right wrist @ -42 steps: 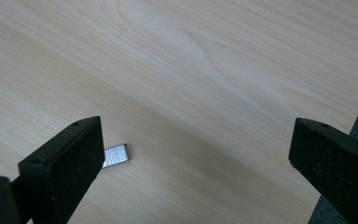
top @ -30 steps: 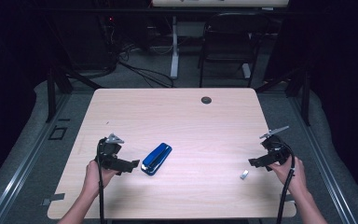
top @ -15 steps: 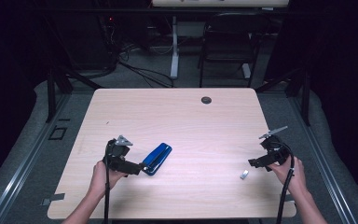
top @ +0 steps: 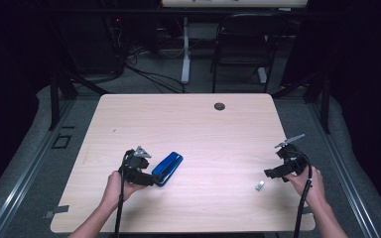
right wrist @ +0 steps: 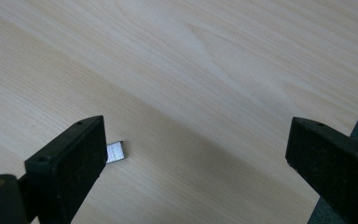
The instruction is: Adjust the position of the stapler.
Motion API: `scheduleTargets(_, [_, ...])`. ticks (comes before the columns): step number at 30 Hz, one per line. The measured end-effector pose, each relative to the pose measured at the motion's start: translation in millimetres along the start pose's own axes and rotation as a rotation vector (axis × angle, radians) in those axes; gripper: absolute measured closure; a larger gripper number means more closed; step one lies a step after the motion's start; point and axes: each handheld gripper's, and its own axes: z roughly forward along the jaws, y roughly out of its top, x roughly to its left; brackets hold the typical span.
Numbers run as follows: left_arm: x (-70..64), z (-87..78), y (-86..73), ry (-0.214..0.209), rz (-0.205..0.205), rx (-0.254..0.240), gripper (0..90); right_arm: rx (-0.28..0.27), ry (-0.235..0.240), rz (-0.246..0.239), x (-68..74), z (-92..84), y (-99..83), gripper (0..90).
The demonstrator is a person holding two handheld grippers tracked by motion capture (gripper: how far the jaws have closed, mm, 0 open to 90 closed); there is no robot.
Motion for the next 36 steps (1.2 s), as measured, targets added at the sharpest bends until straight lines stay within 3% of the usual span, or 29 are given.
scheduleTargets(11, [-0.1, 12.9, -0.9, -0.010, 0.001, 0.047, 40.4, 0.002, 0.006, 0.004, -1.0, 0.0, 0.1, 5.6])
scheduleTargets(17, [0.7, 17.7, -2.2, -0.033, 0.029, 0.066, 46.1, -0.005, 0.012, 0.009, -0.4, 0.6, -0.1, 6.1])
scheduleTargets(22, [1.0, 16.4, -2.5, -0.047, 0.042, 0.043, 61.9, -0.001, 0.002, 0.000, -1.4, -0.8, -0.1, 6.7])
scheduleTargets(36, [-2.9, 10.5, -1.5, -0.046, 0.023, 0.040, 63.7, -0.011, -0.004, 0.004, -1.0, -1.8, -0.8, 7.4])
